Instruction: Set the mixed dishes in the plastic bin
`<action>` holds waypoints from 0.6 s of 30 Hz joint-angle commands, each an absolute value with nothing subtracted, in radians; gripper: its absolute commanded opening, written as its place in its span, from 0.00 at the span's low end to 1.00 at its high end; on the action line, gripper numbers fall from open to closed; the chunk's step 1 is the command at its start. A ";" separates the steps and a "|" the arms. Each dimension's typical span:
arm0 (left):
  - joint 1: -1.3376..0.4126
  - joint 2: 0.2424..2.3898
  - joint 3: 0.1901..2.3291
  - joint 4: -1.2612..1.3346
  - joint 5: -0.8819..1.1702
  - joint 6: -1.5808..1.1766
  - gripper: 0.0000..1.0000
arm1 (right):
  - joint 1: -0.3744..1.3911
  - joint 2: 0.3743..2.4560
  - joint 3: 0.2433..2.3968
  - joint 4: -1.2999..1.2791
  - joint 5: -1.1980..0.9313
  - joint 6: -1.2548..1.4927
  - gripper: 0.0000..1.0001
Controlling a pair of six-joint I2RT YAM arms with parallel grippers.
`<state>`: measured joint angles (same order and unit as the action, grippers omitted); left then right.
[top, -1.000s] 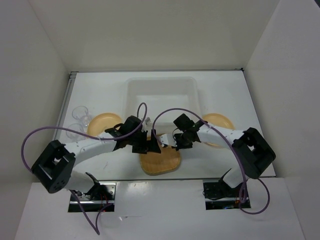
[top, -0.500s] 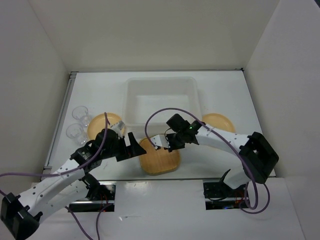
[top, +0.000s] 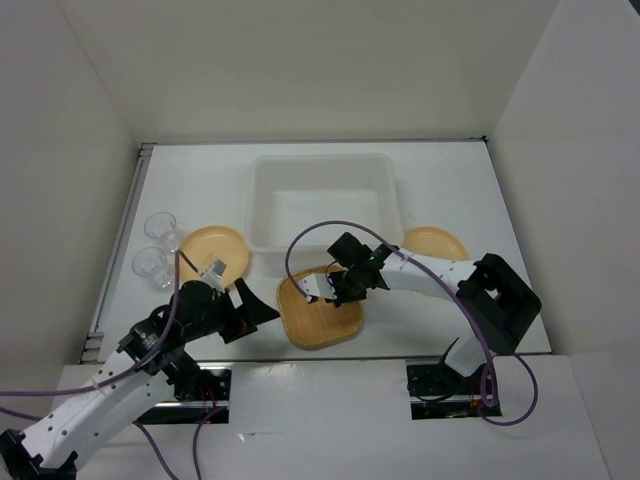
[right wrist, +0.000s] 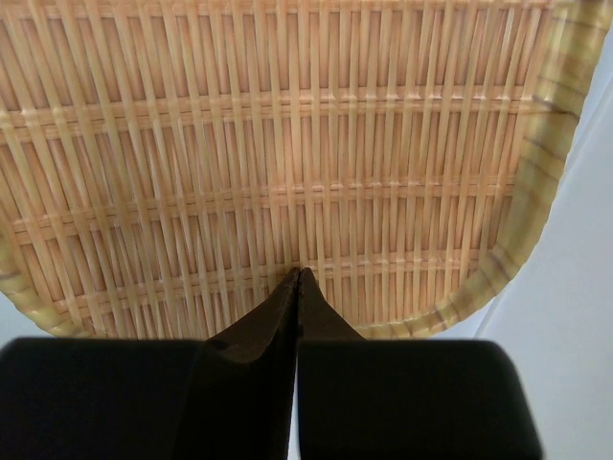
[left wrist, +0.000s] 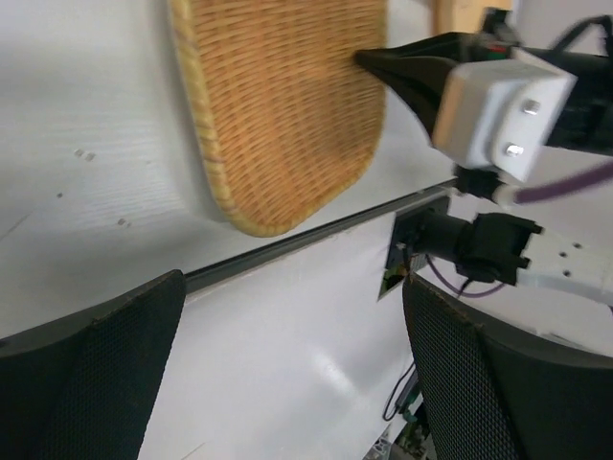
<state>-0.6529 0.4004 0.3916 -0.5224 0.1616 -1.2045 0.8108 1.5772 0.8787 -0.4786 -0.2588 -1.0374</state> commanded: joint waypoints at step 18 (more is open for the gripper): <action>-0.649 0.969 0.390 -0.163 0.189 -1.155 1.00 | 0.816 1.660 0.859 -0.465 -0.262 -1.028 0.00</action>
